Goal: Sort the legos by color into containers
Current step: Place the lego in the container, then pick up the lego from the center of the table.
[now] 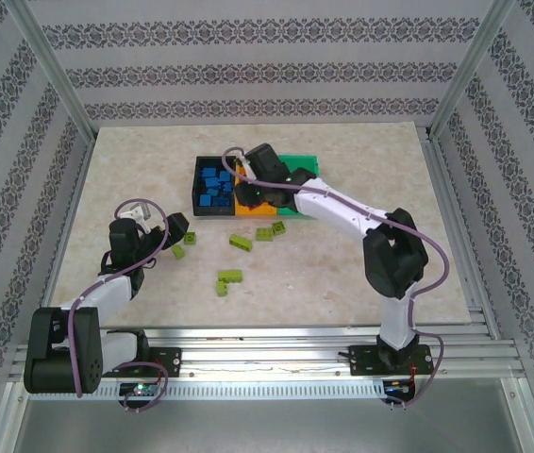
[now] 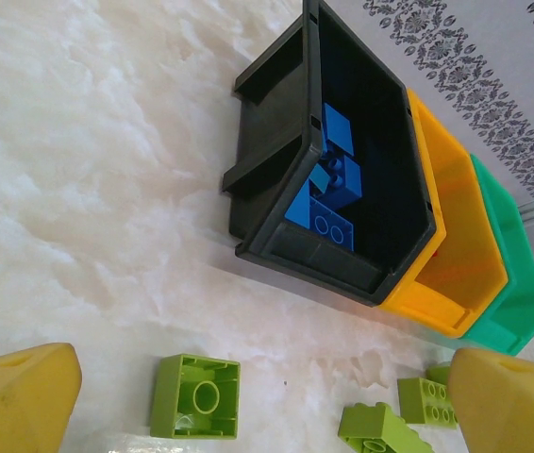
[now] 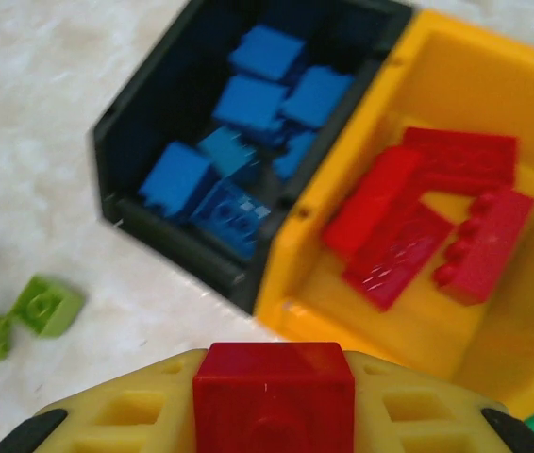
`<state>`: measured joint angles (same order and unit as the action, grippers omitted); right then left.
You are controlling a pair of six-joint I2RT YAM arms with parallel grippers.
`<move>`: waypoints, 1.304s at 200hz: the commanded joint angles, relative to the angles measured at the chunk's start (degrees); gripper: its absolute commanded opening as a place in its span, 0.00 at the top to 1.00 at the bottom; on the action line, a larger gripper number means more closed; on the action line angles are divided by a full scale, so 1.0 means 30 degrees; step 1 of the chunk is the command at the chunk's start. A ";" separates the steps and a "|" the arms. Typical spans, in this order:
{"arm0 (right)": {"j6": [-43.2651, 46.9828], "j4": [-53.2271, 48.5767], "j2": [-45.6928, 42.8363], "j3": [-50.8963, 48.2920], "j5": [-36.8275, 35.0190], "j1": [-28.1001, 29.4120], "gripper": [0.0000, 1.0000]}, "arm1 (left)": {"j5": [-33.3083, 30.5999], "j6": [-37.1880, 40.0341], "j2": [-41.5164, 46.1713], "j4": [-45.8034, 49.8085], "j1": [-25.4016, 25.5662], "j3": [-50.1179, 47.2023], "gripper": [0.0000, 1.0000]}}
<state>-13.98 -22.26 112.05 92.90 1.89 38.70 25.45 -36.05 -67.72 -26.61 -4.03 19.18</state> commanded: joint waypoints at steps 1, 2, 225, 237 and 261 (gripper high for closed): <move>-0.0572 0.0577 0.1315 0.1230 -0.0084 -0.0681 0.67 | 0.0246 0.0255 0.0243 -0.0201 0.0026 -0.0096 0.00; -0.0578 0.0556 0.1377 0.1259 -0.0064 -0.0726 0.67 | 0.0246 0.0262 0.0247 -0.0206 0.0026 -0.0095 0.00; -0.2251 0.2441 -0.4994 -1.0559 -0.0644 -0.0670 0.48 | 0.0509 0.0035 -0.0131 -0.0643 0.0026 -0.0130 0.00; -0.2339 0.2700 -0.4769 -1.0810 -0.0743 -0.0792 0.48 | 0.0510 0.0050 -0.0173 -0.0629 0.0026 -0.0149 0.00; -0.2437 0.3099 -0.4040 -1.0792 -0.0718 -0.1088 0.48 | 0.0481 0.0037 -0.0187 -0.0659 0.0011 -0.0153 0.00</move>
<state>-19.86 -15.99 98.00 60.95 1.39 36.53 25.96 -36.07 -67.83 -26.61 -4.03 19.18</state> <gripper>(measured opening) 0.519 0.997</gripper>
